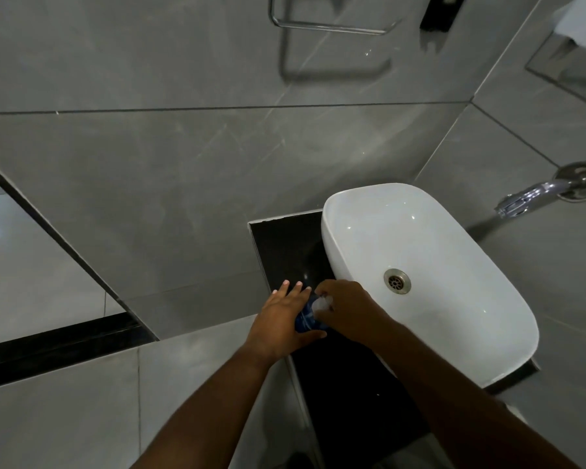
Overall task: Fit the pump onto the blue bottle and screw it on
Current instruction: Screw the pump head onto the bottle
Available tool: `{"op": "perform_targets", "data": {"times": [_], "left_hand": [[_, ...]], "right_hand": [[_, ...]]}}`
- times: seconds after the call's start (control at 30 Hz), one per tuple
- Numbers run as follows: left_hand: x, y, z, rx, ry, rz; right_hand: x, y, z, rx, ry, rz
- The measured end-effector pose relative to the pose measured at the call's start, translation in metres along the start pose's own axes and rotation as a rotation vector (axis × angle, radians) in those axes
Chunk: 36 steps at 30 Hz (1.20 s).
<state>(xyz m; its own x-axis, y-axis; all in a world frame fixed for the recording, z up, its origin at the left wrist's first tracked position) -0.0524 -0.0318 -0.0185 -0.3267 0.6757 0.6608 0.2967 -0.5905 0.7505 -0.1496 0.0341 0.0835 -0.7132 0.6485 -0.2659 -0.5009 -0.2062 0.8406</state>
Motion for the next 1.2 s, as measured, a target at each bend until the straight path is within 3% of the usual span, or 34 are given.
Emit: {"op": "perform_targets", "data": {"times": [0.23, 0.4, 0.63, 0.8, 1.03, 1.1, 1.2], "left_hand": [[0.001, 0.001, 0.001, 0.008, -0.003, 0.033], [-0.003, -0.002, 0.001, 0.009, -0.007, 0.047], [-0.006, -0.007, 0.000, 0.012, -0.006, 0.072], [-0.007, -0.008, 0.002, 0.017, 0.007, 0.089], [-0.007, -0.008, 0.003, 0.007, 0.017, 0.123], [-0.007, -0.008, 0.003, 0.006, 0.026, 0.113], [-0.007, -0.008, 0.003, -0.001, 0.032, 0.104]], "right_hand": [[0.019, -0.006, -0.005, 0.055, 0.093, -0.076], [0.021, -0.007, -0.013, 0.026, -0.050, -0.025], [0.019, -0.008, -0.010, 0.015, 0.086, -0.081], [0.017, -0.006, -0.015, 0.070, -0.024, -0.068], [0.014, -0.018, -0.020, 0.032, 0.103, -0.058], [0.019, -0.023, -0.025, -0.003, 0.040, 0.027], [0.027, -0.023, -0.025, 0.082, -0.047, -0.028]]}}
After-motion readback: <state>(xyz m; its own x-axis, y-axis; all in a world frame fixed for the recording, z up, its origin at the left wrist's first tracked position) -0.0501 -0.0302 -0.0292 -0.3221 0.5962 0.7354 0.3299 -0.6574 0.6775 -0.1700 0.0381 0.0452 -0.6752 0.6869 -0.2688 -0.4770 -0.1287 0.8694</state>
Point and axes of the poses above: each hand's wrist, its own z-axis away from the middle knuckle, its own y-axis out of the back of the hand, x = y × z, the point moved 5 cm from there along -z, towards the middle knuckle, and after that the axes turned 7 degrees about -y, right-handed, at the moved point
